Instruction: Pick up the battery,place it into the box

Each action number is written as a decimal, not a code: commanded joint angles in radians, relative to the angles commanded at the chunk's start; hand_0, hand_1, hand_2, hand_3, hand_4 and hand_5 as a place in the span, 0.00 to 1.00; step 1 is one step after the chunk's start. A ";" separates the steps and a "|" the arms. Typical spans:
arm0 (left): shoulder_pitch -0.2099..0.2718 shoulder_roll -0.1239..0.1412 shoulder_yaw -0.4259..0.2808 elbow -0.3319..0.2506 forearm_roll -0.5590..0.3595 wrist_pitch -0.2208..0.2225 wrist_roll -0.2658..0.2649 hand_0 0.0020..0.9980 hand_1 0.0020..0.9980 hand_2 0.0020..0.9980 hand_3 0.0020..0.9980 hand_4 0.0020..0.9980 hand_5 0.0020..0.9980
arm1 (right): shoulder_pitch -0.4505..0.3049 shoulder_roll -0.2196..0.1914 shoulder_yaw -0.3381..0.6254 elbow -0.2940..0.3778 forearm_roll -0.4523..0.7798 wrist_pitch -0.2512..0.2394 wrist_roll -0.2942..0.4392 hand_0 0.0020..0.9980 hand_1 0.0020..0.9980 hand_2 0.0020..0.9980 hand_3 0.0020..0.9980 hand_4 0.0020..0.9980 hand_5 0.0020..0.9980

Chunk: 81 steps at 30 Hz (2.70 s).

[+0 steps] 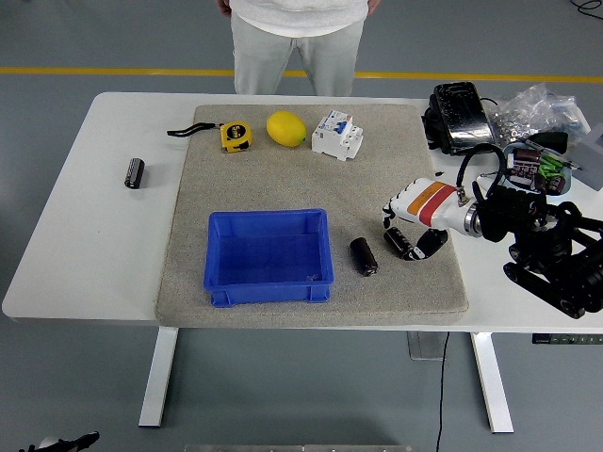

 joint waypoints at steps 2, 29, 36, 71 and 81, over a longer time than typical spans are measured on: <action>0.000 0.000 0.002 -0.001 -0.003 0.000 -0.001 0.71 0.68 0.75 0.62 0.64 0.48 | -0.003 0.001 0.004 -0.005 -0.007 0.005 0.002 0.63 0.61 0.64 0.63 0.91 0.28; -0.005 0.001 0.018 -0.007 -0.014 -0.004 -0.006 0.71 0.68 0.75 0.62 0.64 0.48 | -0.018 0.000 0.013 -0.029 -0.030 0.012 0.011 0.61 0.60 0.63 0.61 0.88 0.27; -0.008 0.002 0.020 -0.007 -0.019 -0.004 -0.007 0.71 0.68 0.75 0.62 0.64 0.48 | -0.024 -0.005 0.009 -0.031 -0.019 0.010 0.011 0.56 0.56 0.61 0.59 0.85 0.26; -0.004 0.009 0.018 -0.003 -0.026 -0.005 -0.009 0.70 0.67 0.74 0.62 0.64 0.48 | -0.017 -0.044 -0.051 0.074 0.069 -0.066 -0.018 0.48 0.47 0.50 0.48 0.78 0.21; 0.003 0.014 0.009 0.000 -0.018 -0.004 -0.006 0.70 0.66 0.74 0.62 0.64 0.48 | -0.002 -0.080 0.062 0.286 0.065 -0.098 -0.063 0.49 0.47 0.50 0.49 0.77 0.20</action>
